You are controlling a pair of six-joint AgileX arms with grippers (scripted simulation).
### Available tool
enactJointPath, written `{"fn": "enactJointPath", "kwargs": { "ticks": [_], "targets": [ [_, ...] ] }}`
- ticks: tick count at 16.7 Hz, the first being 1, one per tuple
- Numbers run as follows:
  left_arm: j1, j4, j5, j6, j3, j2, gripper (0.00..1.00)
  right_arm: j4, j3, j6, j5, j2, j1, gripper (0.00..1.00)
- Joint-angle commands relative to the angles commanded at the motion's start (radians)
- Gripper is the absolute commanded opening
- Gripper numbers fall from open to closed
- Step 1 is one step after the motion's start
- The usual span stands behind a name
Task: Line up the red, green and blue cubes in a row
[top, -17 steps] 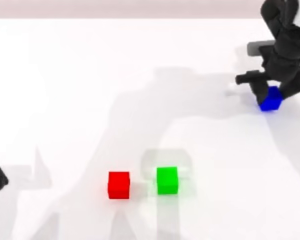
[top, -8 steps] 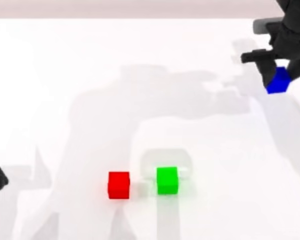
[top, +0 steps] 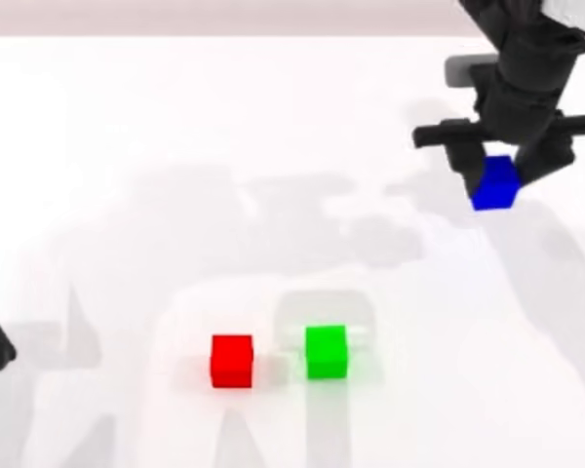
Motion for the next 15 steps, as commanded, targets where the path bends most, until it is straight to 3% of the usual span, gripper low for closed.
{"fn": "enactJointPath", "kwargs": {
  "ticks": [8, 15],
  "targets": [
    [0.0, 0.0, 0.0, 0.0, 0.0, 0.0, 1.0, 0.118, -0.466, 0.404, 0.002, -0.327, 0.321, 0.0],
    [0.0, 0.0, 0.0, 0.0, 0.0, 0.0, 1.0, 0.132, -0.502, 0.439, 0.001, -0.357, 0.351, 0.0]
  ]
}}
